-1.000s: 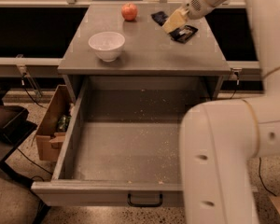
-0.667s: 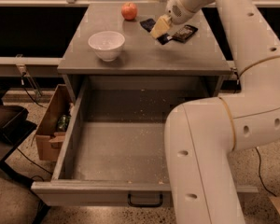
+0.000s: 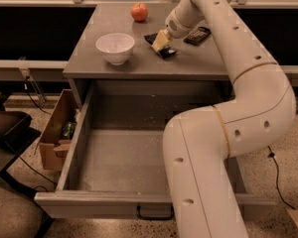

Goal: Pick rxbar blueberry from top drawer and place on counter

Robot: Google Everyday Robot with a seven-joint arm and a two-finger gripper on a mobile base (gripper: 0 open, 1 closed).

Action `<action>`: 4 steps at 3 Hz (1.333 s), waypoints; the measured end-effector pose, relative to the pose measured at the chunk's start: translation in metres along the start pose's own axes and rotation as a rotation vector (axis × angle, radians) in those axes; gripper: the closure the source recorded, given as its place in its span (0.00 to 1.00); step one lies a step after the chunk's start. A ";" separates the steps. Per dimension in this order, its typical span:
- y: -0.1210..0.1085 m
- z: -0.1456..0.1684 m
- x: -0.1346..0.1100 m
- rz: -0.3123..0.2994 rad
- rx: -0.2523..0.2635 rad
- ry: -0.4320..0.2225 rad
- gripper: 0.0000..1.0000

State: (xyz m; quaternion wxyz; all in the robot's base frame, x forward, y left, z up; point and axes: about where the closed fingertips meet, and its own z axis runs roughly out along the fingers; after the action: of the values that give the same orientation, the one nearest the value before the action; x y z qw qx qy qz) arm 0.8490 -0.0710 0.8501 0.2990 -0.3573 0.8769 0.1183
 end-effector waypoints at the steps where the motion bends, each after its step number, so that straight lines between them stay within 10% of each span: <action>1: -0.005 0.007 -0.012 0.033 0.045 -0.017 1.00; 4: -0.006 0.007 -0.012 0.035 0.045 -0.018 0.27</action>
Offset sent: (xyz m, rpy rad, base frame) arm 0.0124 0.0053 0.0020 0.0007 -0.0215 -0.0483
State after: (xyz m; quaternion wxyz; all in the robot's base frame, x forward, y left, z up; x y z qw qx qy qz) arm 0.8630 -0.0651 0.8516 0.3126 -0.3342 0.8827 0.1069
